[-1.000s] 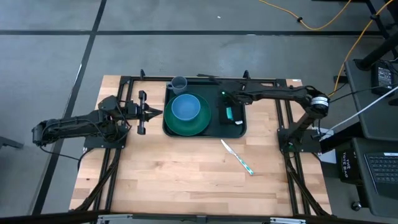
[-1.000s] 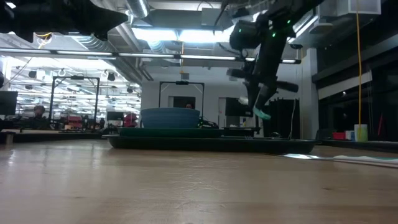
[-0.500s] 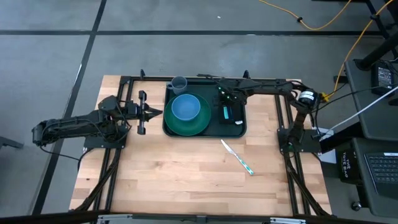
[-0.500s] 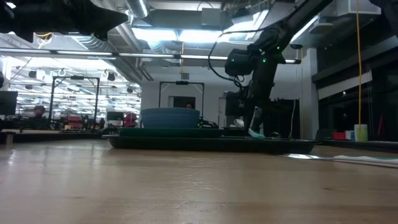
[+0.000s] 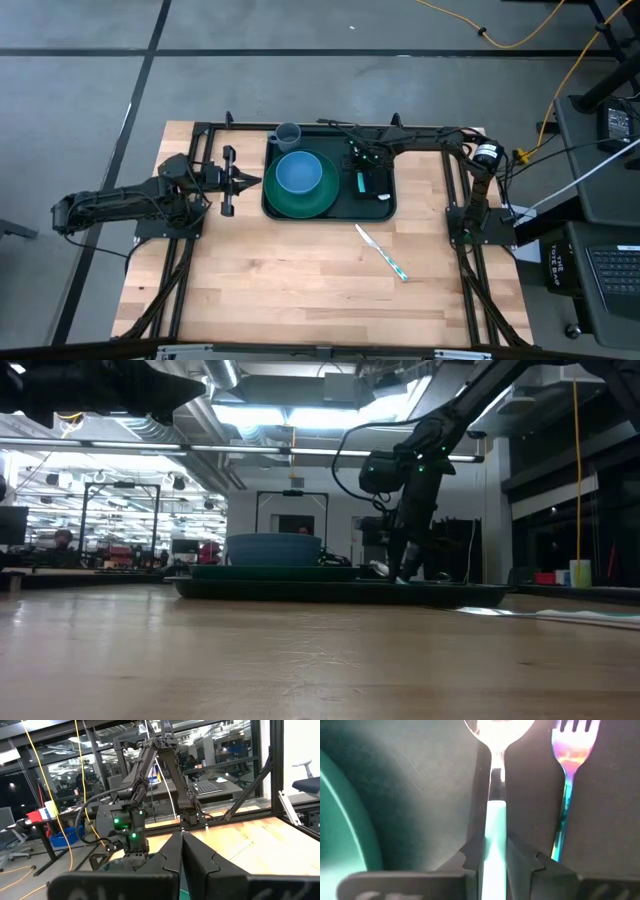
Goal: Set up tray
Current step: Put the light blue spoon on the black table napkin to the left of the blue fork
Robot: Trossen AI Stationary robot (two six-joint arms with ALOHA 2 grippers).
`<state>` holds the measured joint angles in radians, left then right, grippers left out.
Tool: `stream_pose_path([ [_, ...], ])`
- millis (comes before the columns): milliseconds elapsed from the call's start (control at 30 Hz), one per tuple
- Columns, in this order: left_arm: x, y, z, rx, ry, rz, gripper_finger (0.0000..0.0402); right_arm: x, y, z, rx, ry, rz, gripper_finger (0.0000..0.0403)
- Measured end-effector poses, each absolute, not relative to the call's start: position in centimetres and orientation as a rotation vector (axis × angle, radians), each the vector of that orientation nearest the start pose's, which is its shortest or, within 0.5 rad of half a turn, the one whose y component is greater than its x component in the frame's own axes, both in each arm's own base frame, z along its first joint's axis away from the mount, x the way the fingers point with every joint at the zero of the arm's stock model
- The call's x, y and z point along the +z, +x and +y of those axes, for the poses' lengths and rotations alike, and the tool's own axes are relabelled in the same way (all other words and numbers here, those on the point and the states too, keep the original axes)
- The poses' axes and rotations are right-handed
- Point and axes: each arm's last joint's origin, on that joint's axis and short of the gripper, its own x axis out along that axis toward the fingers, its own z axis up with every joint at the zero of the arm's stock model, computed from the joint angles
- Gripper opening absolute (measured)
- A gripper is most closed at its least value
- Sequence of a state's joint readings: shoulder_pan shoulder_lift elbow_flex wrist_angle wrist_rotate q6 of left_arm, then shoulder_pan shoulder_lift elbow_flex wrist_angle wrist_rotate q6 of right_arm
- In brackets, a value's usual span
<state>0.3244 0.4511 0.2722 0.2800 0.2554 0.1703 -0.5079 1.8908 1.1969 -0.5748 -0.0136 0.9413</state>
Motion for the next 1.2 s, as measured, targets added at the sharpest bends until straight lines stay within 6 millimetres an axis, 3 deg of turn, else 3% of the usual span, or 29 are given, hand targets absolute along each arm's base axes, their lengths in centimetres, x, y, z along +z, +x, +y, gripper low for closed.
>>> stream_pose_path([
  [467,24.37,12.51,3.43,0.077,0.199,-0.09,0.0007,15.09,31.26,-17.36,-1.018,1.144,0.965,0.0058],
  [733,24.37,12.5,3.43,0.077,0.199,-0.091,0.0004,15.0,30.95,-17.23,-1.045,1.131,0.996,0.0118],
  [1200,24.36,12.51,3.43,0.077,0.199,-0.09,0.0006,15.07,31.17,-17.36,-1.038,1.133,0.968,0.0083],
])
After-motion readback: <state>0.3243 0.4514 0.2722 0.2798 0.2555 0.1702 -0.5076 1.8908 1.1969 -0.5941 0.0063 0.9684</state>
